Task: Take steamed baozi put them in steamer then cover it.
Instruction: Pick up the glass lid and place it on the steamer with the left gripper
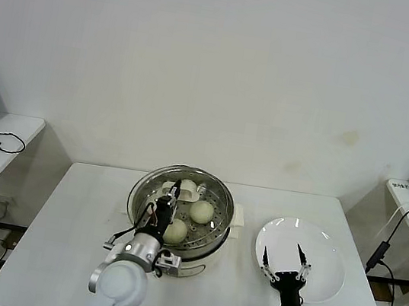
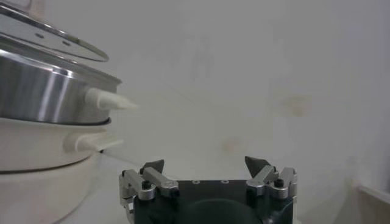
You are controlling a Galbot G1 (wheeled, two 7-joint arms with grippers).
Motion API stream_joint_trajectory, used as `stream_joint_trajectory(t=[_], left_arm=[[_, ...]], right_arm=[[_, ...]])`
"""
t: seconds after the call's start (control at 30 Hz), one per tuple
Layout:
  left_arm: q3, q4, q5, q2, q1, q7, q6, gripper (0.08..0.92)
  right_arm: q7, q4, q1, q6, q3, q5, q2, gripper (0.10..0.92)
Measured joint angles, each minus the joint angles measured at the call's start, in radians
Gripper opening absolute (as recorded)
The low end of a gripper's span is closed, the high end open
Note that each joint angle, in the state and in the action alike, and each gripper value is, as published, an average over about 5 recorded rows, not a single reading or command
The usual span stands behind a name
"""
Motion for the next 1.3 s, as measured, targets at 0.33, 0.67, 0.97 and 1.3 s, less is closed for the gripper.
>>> stream_joint_trajectory(t=[0.33,0.67,0.97,1.3], left_arm=[[0.016,0.024,0.029,-0.026,-0.013,0.001,-0.013,0.117],[0.025,0.037,0.054,-0.040,-0.015,0.002,-0.021,0.117],[0.018,0.049,0.076,-0.042,-0.010,0.002,-0.030,0.117],[0.015,0.053,0.086,-0.055,-0.006,-0.013,-0.037,0.143]], right_arm=[[-0.001,-0.005,-0.002,0.003,-0.004,-0.001,0.001,0.823],[-0.002,-0.007,-0.004,0.006,-0.004,-0.002,0.000,0.823],[-0.004,-0.011,-0.003,0.009,-0.007,-0.001,0.000,0.823],[-0.005,-0.011,-0.004,0.010,-0.012,-0.001,-0.001,0.823]])
